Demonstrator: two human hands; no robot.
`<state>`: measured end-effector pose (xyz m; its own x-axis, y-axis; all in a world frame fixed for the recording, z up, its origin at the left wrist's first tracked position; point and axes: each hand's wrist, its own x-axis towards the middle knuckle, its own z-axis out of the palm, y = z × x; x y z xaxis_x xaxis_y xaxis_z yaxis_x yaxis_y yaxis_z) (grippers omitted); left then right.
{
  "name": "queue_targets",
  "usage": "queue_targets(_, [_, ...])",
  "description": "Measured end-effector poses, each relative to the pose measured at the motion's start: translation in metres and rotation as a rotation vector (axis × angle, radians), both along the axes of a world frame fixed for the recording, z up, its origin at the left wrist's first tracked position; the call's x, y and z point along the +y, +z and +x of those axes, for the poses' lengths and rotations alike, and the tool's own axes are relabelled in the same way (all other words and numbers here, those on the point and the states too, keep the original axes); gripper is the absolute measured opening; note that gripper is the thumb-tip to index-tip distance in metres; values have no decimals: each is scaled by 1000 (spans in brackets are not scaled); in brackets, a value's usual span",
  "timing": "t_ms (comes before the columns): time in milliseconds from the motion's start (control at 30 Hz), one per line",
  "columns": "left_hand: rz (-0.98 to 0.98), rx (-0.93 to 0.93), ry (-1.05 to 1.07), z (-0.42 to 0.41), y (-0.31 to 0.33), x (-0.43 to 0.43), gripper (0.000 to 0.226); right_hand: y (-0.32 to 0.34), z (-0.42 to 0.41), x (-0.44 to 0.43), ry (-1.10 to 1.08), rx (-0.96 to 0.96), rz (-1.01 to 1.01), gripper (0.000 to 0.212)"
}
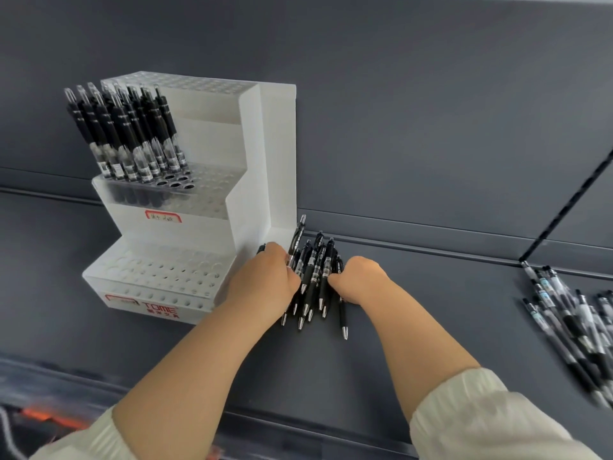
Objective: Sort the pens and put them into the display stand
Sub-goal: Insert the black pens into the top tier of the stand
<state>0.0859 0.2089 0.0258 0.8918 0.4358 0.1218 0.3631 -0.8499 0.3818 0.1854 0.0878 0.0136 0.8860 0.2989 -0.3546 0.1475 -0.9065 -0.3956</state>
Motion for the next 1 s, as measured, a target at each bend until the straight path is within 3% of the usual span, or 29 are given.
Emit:
queue_targets(133, [-165,-135,-20,-8,5,0,26,5,-6,-8,-50,8,191,38])
queue_targets(367, [-500,-234,-69,-22,24,0,36,37,-18,-13,-107,24,720,18])
queue_targets(467, [-601,-297,-89,-26,40,7,31,58,-24,-7,-69,-44,804,26])
queue_targets(567, [-656,-374,-119,-33,59,18,18,82,-34,6,-27,-116,856,19])
queue_targets(1000, [-473,-656,-182,-83,129,132,9,180,-72,122,78,-454,1162,9])
